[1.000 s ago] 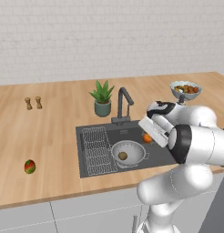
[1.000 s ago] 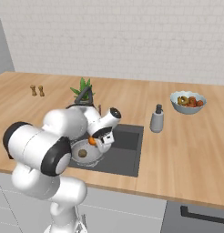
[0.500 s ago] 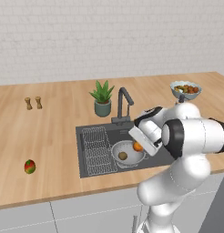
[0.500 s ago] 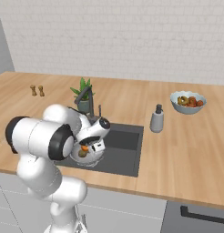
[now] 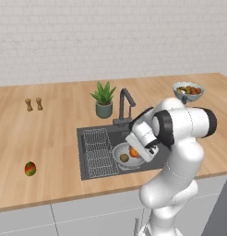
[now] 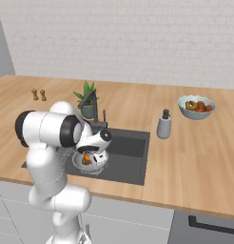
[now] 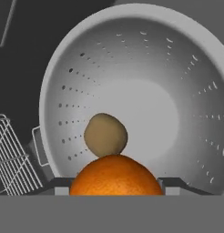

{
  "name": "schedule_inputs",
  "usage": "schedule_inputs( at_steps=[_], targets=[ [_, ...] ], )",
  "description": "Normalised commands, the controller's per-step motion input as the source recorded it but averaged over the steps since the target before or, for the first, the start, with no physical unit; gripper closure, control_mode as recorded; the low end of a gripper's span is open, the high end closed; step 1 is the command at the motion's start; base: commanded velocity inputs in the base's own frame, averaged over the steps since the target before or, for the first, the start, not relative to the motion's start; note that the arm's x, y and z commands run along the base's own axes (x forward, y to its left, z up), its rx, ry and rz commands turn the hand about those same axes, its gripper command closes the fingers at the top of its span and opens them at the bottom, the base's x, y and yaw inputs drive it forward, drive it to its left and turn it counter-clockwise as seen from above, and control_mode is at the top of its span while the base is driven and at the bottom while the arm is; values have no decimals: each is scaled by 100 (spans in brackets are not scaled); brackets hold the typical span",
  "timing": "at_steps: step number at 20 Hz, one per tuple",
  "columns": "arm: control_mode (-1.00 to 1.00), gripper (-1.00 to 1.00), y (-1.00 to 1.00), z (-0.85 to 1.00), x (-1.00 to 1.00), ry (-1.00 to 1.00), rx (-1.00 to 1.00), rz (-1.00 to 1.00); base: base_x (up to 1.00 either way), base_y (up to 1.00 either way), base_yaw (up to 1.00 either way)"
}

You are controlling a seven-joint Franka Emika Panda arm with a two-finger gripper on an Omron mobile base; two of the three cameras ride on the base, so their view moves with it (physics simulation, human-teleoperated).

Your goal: Put the colander in the sink, put the tangerine, mango, kiwi in the colander, and turn on the sink faucet and pour water over the colander.

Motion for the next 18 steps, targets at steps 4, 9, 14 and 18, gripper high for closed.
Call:
schedule_inputs(
  at_steps=[4,9,14,18],
  targets=[
    [-100,100,2,-21,24,0,0,0,0,0,0],
    [-100,-100,15,-11,30,0,0,0,0,0,0],
    [-100,-100,8,0,20,0,0,0,0,0,0],
    [-100,-100,0,19,0,0,0,0,0,0,0]
  ],
)
